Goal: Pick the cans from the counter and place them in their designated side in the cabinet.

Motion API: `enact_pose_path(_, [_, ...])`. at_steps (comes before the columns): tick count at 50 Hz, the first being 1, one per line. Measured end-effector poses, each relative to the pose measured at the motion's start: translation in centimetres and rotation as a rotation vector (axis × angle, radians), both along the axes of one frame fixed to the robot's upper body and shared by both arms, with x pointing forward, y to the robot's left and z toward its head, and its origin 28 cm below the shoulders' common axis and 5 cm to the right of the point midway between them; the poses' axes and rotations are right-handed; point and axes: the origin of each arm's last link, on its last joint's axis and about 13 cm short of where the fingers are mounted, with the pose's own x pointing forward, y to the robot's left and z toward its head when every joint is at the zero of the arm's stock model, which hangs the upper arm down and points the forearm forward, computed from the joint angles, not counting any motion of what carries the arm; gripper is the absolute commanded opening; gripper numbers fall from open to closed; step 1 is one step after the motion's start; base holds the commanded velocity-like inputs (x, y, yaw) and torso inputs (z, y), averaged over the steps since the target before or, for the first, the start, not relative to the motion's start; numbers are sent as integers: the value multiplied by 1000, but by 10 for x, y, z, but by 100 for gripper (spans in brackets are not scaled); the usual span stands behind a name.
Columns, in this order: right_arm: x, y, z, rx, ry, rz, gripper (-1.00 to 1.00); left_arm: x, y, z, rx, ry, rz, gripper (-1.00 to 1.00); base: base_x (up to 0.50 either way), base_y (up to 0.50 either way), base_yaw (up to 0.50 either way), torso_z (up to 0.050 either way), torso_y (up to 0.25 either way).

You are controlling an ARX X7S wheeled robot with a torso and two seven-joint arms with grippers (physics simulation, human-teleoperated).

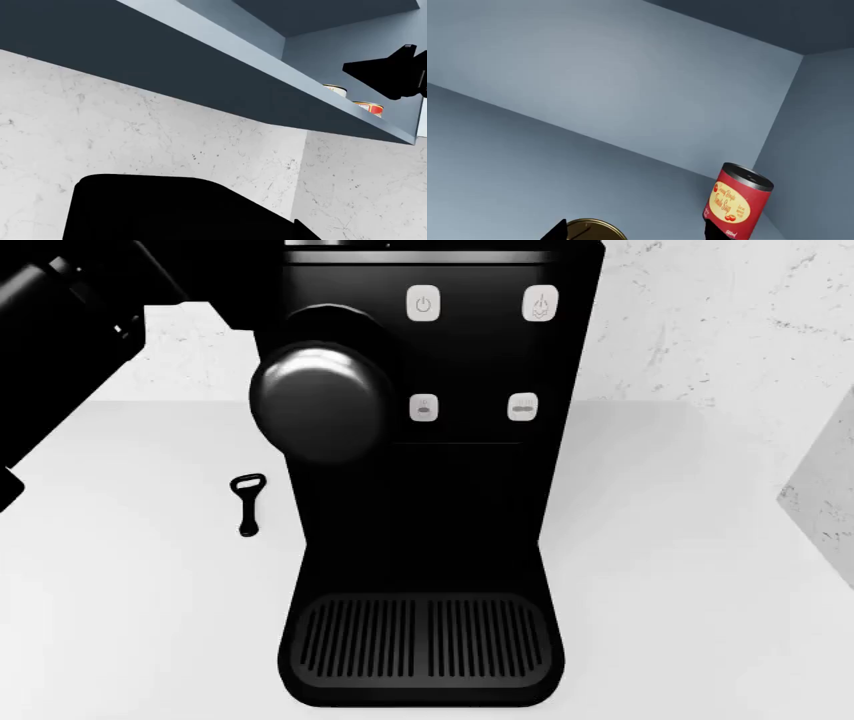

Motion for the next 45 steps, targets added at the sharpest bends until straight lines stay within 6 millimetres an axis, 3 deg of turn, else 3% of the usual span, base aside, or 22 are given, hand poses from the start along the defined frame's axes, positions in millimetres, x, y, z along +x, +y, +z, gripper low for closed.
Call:
enact_pose_path(16, [0, 0, 0, -1, 0, 0, 100, 0, 0, -1, -1, 3, 1, 100, -61, 0, 0, 0, 1])
enact_pose_path(45, [0, 0, 0, -1, -1, 0, 100, 2, 0, -3, -7, 14, 0, 100, -265, 0, 0, 0, 0])
